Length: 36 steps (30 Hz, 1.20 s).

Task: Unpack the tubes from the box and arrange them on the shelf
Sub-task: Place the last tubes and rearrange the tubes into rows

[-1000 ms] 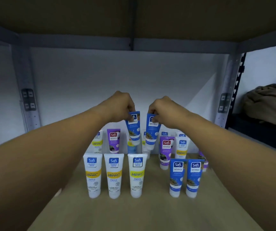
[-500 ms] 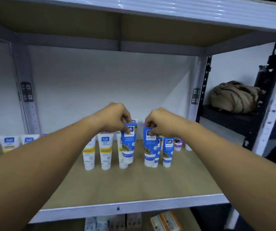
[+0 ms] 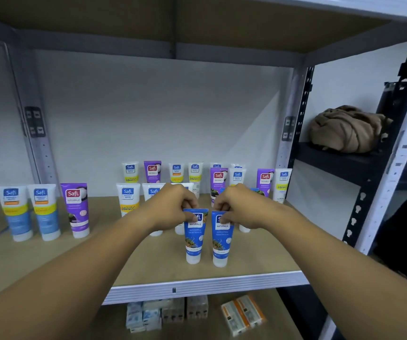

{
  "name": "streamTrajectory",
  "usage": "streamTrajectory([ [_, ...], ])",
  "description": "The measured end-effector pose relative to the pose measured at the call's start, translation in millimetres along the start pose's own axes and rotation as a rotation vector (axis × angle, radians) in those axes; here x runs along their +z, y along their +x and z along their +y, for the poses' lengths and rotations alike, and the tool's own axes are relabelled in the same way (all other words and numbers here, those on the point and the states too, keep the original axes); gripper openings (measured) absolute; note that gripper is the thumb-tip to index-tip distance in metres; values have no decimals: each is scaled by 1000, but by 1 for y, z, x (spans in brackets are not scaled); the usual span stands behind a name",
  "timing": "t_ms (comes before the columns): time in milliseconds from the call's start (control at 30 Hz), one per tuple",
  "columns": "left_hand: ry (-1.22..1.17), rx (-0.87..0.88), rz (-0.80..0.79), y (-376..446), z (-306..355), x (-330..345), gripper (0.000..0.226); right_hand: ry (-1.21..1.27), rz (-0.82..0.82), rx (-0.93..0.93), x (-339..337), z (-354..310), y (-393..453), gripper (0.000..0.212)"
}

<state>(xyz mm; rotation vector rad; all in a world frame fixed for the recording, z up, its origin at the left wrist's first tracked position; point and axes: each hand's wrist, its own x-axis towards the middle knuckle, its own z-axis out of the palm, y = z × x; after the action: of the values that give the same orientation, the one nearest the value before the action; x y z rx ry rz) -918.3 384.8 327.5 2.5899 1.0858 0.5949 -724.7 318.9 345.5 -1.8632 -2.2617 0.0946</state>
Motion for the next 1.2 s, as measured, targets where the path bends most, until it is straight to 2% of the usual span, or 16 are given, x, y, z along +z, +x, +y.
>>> streamTrajectory([
  [200, -184, -50, 98, -9, -9, 14, 13, 278, 109, 59, 18, 19, -6, 17],
  [367, -550, -146, 216, -32, -21, 46, 37, 717, 220, 134, 55, 34, -25, 44],
  [467, -691, -200, 237, -46, -23, 71, 43, 870, 275, 171, 85, 34, -37, 56],
  [567, -721, -220, 295, -53, -22, 90, 39, 907, 332, 196, 112, 33, -43, 58],
  [700, -718, -229, 362, -55, -22, 105, 33, 907, 377, 223, 132, 34, -46, 45],
  [900, -680, -205, 323, -47, -18, 118, 31, 868, 408, 208, 134, 45, -47, 39],
  [1200, -644, -156, 303, -11, 5, 140, 26, 808, 511, 292, 130, 85, -56, 39],
])
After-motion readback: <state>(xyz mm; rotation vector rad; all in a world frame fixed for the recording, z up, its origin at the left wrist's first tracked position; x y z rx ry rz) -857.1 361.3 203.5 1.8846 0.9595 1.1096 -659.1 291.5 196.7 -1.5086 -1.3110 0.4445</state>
